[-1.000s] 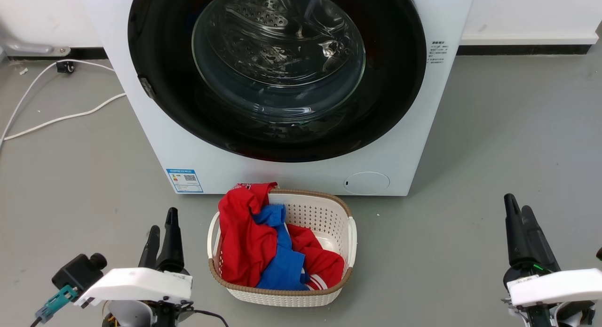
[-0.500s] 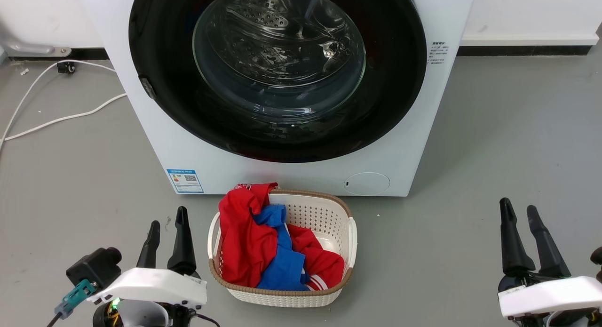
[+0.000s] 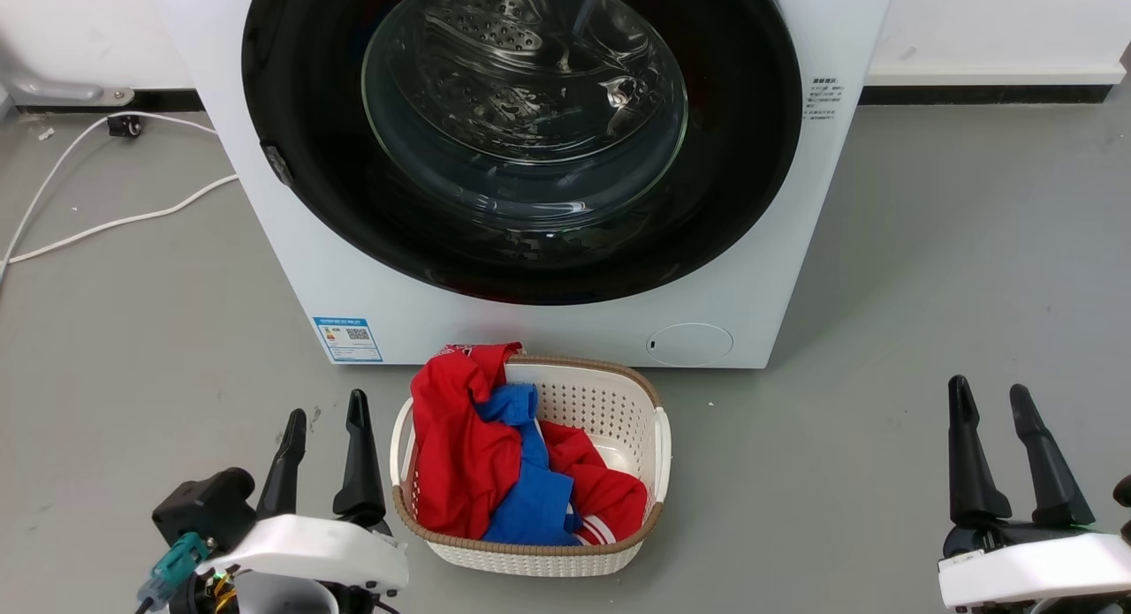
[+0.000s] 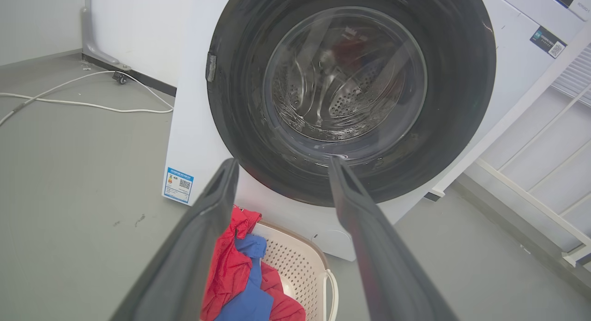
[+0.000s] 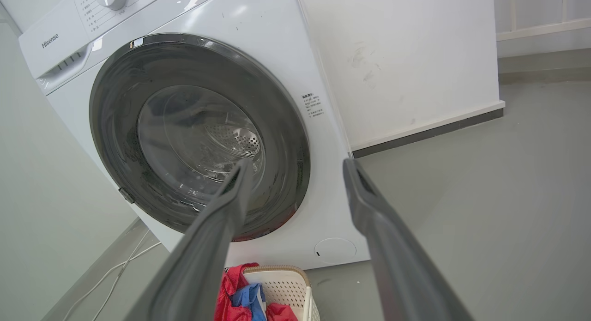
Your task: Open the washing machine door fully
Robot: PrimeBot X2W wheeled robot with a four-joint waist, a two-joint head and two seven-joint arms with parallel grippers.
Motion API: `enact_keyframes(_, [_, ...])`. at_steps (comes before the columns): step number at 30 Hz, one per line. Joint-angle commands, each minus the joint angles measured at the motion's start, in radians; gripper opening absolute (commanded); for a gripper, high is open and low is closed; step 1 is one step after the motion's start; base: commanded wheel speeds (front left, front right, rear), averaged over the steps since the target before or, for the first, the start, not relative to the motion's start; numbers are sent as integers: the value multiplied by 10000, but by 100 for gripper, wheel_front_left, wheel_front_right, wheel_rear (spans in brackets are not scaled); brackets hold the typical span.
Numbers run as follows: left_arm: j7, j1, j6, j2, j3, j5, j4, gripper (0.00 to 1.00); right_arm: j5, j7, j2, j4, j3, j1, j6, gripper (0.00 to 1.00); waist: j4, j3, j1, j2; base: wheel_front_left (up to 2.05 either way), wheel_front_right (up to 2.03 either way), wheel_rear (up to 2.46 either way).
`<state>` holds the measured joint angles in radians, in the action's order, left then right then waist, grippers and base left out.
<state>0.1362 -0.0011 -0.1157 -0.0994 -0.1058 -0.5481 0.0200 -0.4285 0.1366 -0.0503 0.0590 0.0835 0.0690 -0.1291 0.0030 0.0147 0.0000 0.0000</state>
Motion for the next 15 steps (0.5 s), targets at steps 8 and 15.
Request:
enact_keyframes(8, [298,151,-90,-26,-143,1070,-119,100,1090,306,-13,357,52,187,-22,100,13,2,0,0,0,0,0])
enact_keyframes(15, [449,260,-61,39,-156,1591,-101,100,1578,438,-11,405,104,316,-23,100,25,-7,0,0,0,0,0])
